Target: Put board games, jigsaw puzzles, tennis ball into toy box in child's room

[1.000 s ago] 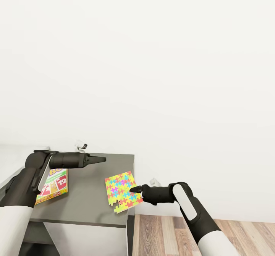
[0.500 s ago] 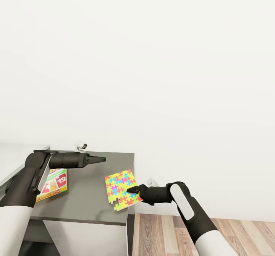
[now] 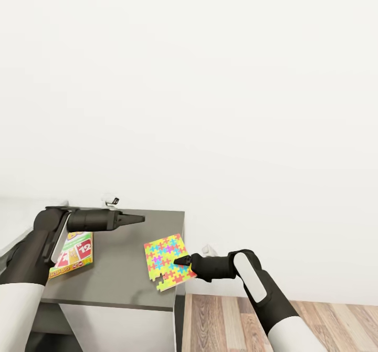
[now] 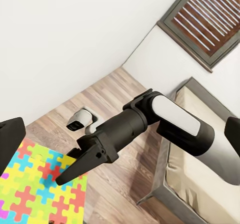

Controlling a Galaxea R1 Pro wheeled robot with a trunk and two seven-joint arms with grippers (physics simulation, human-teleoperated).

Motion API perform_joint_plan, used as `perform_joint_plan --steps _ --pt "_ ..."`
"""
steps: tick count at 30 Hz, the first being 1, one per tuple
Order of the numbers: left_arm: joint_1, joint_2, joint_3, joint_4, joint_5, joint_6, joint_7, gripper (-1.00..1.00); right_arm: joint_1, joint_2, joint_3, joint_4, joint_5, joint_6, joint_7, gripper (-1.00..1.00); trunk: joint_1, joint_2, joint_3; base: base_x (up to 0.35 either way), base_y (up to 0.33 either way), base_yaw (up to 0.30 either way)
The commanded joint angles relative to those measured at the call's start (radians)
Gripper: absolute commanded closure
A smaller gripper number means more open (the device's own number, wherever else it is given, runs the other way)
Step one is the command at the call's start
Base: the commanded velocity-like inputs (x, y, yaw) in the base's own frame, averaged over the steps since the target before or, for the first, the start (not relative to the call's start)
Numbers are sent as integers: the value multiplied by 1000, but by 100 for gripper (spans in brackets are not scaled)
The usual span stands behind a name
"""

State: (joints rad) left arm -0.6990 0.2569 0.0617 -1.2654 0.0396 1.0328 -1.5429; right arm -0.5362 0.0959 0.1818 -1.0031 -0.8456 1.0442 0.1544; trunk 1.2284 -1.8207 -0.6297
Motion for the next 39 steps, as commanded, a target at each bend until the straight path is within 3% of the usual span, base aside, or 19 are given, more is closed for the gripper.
perform_joint_plan --steps 1,7,8,22,39 --pt "-1 1 -1 0 1 11 -4 -100 -1 0 -1 0 11 3 10 -100 -4 7 2 0 0 0" --pt "-1 0 -5 0 2 12 -5 -100 -1 0 -1 0 11 3 10 -100 -27 49 21 0 0 0" --pt "-1 0 -5 0 2 12 -5 -100 -1 0 -1 0 11 3 10 100 -31 56 24 0 0 0" --pt "-1 -1 -1 0 2 12 -6 -100 -1 -1 -1 0 11 3 10 100 -35 63 27 0 0 0" --pt "-1 -4 -9 0 -4 12 1 -100 0 1 -2 0 14 -7 7 100 -100 182 80 0 0 0"
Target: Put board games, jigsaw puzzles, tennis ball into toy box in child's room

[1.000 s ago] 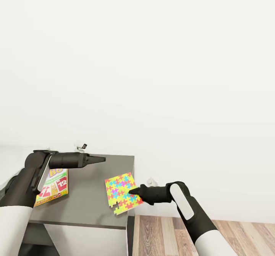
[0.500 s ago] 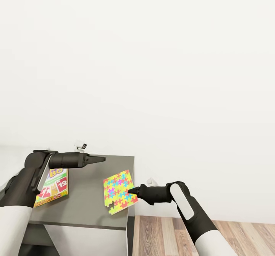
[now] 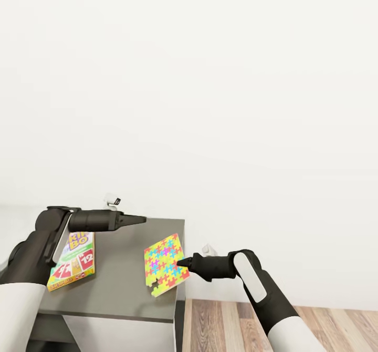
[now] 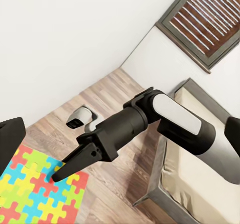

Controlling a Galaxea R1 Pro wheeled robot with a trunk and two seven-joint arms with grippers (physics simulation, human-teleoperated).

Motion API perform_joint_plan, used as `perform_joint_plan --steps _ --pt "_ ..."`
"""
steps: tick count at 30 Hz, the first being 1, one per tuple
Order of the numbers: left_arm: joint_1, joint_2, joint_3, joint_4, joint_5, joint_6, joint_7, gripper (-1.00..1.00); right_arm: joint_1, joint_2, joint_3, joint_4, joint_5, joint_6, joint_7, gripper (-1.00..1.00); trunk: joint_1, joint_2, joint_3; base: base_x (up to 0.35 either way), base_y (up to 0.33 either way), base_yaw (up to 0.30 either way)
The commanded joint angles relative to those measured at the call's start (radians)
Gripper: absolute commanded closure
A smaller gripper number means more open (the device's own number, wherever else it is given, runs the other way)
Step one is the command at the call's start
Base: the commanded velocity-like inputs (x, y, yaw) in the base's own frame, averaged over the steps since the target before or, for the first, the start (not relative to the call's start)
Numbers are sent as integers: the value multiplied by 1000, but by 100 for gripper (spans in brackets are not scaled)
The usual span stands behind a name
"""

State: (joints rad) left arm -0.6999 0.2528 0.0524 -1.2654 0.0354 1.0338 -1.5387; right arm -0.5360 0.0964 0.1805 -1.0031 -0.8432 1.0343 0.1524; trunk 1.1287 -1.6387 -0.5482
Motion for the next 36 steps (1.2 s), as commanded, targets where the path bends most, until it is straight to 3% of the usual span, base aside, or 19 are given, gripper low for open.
perform_joint_plan --steps 1,9,25,36 --pt "-1 0 0 0 0 10 -2 -100 -1 0 -1 0 12 2 9 100 -4 7 2 0 0 0" --pt "-1 0 8 1 -20 11 10 -100 0 0 0 0 12 -29 10 100 -35 63 27 0 0 0" --pt "-1 -1 3 1 -23 10 11 -100 0 0 -1 -2 12 -36 8 100 -96 175 77 -86 0 0" --pt "-1 0 8 1 -23 9 11 -100 1 -2 -10 -2 11 -113 9 100 -138 252 112 -4 0 0"
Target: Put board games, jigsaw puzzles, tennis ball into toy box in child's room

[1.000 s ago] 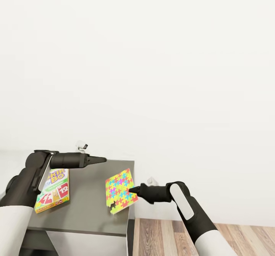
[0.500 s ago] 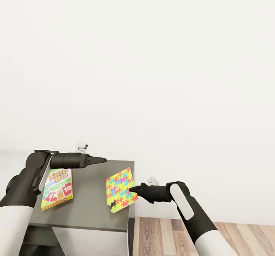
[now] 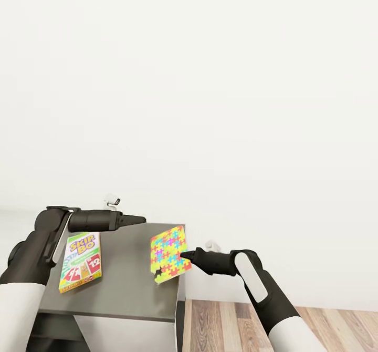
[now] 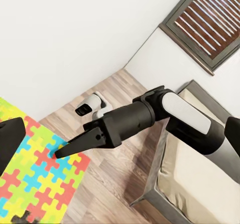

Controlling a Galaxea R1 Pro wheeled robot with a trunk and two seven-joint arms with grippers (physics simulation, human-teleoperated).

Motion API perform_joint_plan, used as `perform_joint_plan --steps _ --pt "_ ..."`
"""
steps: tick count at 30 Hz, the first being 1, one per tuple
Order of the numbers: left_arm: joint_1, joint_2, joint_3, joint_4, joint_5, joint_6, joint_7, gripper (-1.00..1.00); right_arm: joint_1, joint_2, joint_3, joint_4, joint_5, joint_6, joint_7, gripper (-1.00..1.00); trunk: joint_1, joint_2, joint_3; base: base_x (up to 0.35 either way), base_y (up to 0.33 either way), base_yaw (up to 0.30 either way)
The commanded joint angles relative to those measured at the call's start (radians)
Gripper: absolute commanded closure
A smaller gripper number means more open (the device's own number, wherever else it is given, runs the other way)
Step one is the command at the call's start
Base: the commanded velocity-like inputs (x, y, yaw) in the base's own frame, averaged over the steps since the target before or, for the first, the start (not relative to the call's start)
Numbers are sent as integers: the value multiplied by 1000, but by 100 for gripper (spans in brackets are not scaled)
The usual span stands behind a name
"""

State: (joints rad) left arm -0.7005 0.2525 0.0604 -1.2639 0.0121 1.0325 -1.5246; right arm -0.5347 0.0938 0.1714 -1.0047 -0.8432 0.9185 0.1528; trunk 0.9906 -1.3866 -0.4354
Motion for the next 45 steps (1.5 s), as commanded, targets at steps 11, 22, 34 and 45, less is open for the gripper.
perform_joint_plan --steps 11,22,34,45 --pt "-1 0 -7 0 0 9 -3 -100 -1 -4 -5 1 9 -45 -2 100 -42 77 33 0 0 0" --pt "34 12 0 64 2 10 -8 -100 -1 -1 -9 1 5 -110 1 100 -84 154 68 0 0 0" --pt "110 73 3 210 5 1 -46 -100 18 -19 -165 -9 -118 -102 79 100 -130 238 105 0 0 0" --pt "108 73 7 206 1 2 -46 -100 19 -30 -174 0 -115 -168 134 100 -173 315 140 0 0 0"
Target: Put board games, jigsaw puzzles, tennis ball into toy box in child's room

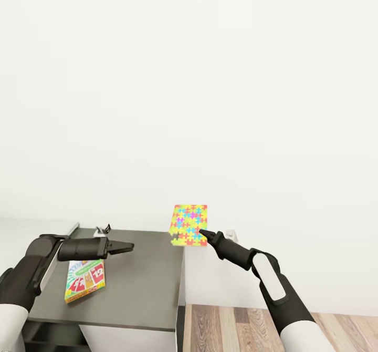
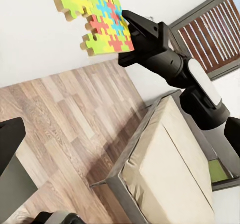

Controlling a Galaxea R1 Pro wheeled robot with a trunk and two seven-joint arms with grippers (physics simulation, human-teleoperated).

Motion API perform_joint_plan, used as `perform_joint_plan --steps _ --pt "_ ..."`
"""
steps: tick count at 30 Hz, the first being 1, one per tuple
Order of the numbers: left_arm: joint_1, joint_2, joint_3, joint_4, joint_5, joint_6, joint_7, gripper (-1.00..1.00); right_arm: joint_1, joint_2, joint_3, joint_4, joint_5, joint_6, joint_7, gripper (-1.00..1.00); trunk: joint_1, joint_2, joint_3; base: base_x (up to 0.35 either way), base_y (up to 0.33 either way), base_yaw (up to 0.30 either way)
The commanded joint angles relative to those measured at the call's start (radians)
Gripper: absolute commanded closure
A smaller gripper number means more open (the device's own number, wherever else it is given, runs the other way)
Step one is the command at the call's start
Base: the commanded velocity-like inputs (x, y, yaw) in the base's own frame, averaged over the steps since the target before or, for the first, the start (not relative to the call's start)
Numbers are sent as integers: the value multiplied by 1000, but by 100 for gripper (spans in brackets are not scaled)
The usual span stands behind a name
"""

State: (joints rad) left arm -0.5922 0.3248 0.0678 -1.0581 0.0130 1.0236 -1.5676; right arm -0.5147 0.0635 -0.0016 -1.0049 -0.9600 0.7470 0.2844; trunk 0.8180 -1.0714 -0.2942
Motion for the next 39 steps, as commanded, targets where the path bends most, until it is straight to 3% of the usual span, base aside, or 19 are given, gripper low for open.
perform_joint_plan --steps 1,22,29,39 --pt "-1 0 0 -1 0 10 -3 -100 -1 0 -1 0 2 0 2 100 -4 6 2 0 0 0" --pt "-4 2 0 -2 -2 10 -3 -100 -1 -1 -5 0 0 -29 26 100 -84 153 68 0 0 0" --pt "-5 2 -1 -1 -2 10 -3 -100 -1 -1 -3 5 2 -99 26 100 -111 202 90 0 0 0" --pt "-5 -1 -5 0 -5 10 -3 -100 1 -2 -3 6 -2 -111 27 100 -150 272 121 0 0 0"
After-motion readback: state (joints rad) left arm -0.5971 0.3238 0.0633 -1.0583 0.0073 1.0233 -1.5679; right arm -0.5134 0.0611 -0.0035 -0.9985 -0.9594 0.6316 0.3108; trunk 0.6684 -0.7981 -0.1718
